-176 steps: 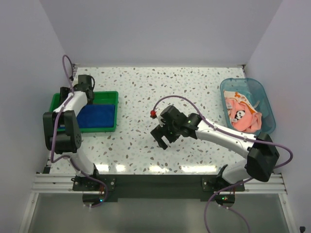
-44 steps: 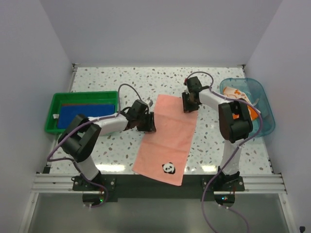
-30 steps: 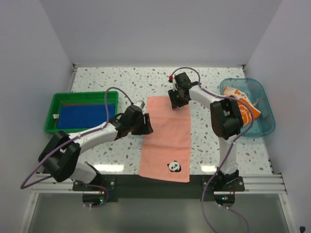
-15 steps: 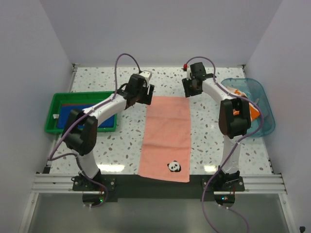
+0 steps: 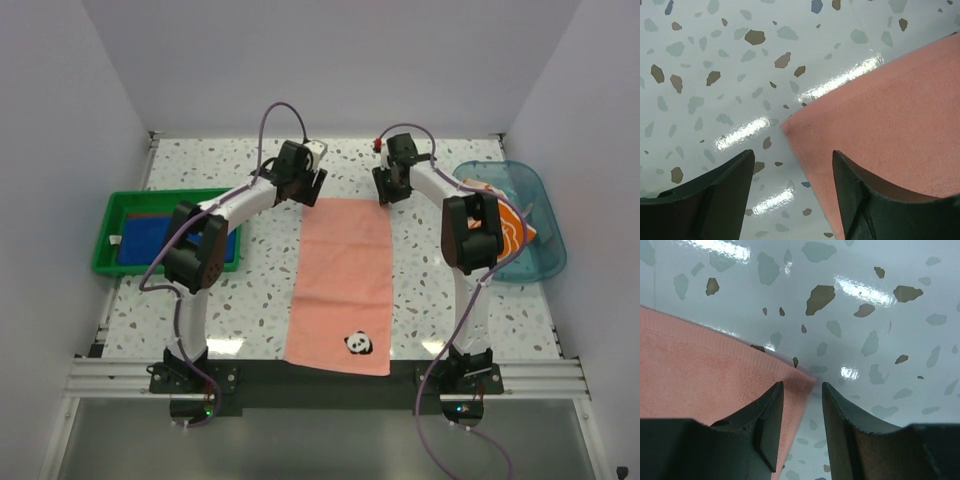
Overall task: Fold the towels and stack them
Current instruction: Fold the towel
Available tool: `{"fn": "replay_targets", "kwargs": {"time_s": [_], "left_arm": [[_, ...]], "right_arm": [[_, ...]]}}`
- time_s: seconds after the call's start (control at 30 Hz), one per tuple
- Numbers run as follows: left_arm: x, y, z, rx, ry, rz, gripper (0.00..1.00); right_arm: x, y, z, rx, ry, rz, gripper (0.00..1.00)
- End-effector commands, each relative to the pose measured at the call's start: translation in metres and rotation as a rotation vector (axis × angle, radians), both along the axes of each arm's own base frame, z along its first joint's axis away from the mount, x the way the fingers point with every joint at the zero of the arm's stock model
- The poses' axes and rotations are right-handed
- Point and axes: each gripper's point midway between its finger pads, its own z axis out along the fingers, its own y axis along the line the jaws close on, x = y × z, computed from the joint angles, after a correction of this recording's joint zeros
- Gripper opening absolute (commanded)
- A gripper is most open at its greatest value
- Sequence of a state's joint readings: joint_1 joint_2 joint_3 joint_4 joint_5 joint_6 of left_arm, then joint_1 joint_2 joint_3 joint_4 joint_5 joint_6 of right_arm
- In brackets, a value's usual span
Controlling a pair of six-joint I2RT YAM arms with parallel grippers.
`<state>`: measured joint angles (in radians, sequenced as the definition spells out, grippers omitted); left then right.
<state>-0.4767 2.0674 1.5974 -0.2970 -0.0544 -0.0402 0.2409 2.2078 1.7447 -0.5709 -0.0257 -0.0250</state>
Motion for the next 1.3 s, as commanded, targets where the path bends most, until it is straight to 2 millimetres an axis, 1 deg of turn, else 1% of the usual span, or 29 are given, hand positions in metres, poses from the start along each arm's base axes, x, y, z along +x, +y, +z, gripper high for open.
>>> {"fn": "replay_targets", "kwargs": {"time_s": [0.0,0.17,0.3,0.33,0.4,0.43,0.5,0.53,0.57,0.6,0.63,0.8,0.9,0.93,1.07,1.1,1.17,1.27], "left_arm": [[0.011,-0.002,0.002,0.004,-0.021,-0.030,0.69],[0.014,-0.002,-0.009,0.011,-0.006,-0.024,0.68],[0.017,-0.002,-0.020,0.022,0.010,-0.021,0.69],[0.017,0.001,-0.025,0.030,0.016,-0.014,0.68],[0.020,-0.001,-0.026,0.030,0.014,-0.015,0.68],[0.019,0.000,-0.030,0.032,0.027,-0.016,0.68],[0.022,-0.001,-0.031,0.033,0.027,-0.012,0.68],[0.023,0.000,-0.034,0.039,0.030,-0.004,0.68],[0.024,0.001,-0.035,0.041,0.029,0.002,0.68],[0.025,0.001,-0.034,0.043,0.028,0.009,0.68],[0.026,0.003,-0.038,0.048,0.034,0.017,0.68],[0.032,0.005,-0.042,0.053,0.035,0.029,0.66],[0.031,0.005,-0.048,0.061,0.047,0.024,0.61],[0.031,0.005,-0.052,0.063,0.054,0.023,0.58],[0.028,0.004,-0.061,0.062,0.079,0.013,0.49],[0.025,0.005,-0.068,0.068,0.098,0.016,0.46],[0.023,0.004,-0.072,0.068,0.117,0.019,0.42],[0.009,0.007,-0.091,0.079,0.185,0.017,0.39]], "right_arm": [[0.014,0.007,0.012,0.032,-0.049,0.007,0.40],[0.013,0.005,0.003,0.020,-0.036,0.004,0.38],[0.009,0.004,-0.010,0.012,-0.009,0.014,0.36],[0.008,0.004,-0.012,0.010,0.000,0.016,0.35],[0.005,0.004,-0.017,0.007,0.017,0.027,0.31],[0.002,0.004,-0.023,0.006,0.032,0.029,0.26],[-0.001,0.003,-0.026,0.004,0.044,0.035,0.19],[-0.002,0.005,-0.027,0.011,0.049,0.045,0.15],[-0.006,0.005,-0.030,0.011,0.061,0.049,0.08],[-0.007,0.006,-0.030,0.011,0.062,0.060,0.04],[-0.009,0.006,-0.031,0.012,0.065,0.061,0.01],[-0.012,0.006,-0.029,0.015,0.065,0.083,0.00],[-0.014,0.006,-0.028,0.010,0.065,0.087,0.00],[-0.014,0.005,-0.028,0.009,0.065,0.087,0.00],[-0.015,0.006,-0.028,0.014,0.065,0.091,0.00],[-0.015,0.007,-0.026,0.015,0.063,0.093,0.00],[-0.017,0.007,-0.026,0.014,0.066,0.092,0.00],[-0.016,0.007,-0.021,0.017,0.049,0.093,0.00]]}}
